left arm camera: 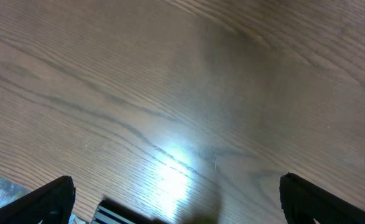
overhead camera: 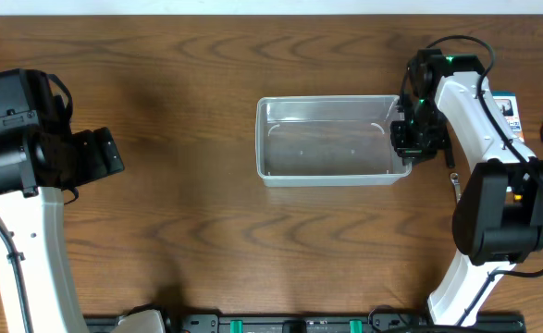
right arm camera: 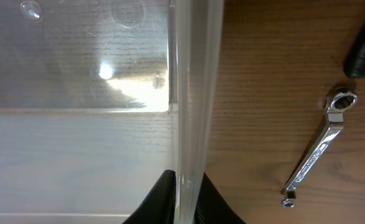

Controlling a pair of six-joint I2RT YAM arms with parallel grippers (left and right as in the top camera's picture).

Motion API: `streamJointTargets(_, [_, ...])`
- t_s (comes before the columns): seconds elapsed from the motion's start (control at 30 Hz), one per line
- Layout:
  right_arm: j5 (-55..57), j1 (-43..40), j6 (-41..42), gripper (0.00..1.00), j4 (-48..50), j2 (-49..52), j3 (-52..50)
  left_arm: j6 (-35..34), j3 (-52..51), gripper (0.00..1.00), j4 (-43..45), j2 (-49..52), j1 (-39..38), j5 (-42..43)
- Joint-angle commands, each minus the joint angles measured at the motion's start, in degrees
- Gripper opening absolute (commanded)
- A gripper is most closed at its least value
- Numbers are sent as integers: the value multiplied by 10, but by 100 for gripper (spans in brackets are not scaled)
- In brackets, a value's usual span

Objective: Pack container
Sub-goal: 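Drag the clear container rightward to table center with the right gripper, then release the container and move the right gripper over the orange hammer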

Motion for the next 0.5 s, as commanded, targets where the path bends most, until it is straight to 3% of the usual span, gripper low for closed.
streamJointTargets(0.0, [-10,10,-9,16,2,-11,-4,3,6,98,-2,-1,3,-7])
streamJointTargets(0.1, [-10,11,-9,43,2,-11,-4,3,6,98,-2,-1,3,-7])
streamJointTargets(0.47, [-37,11,-9,87,-15,-11,22,3,6,98,-2,-1,3,-7])
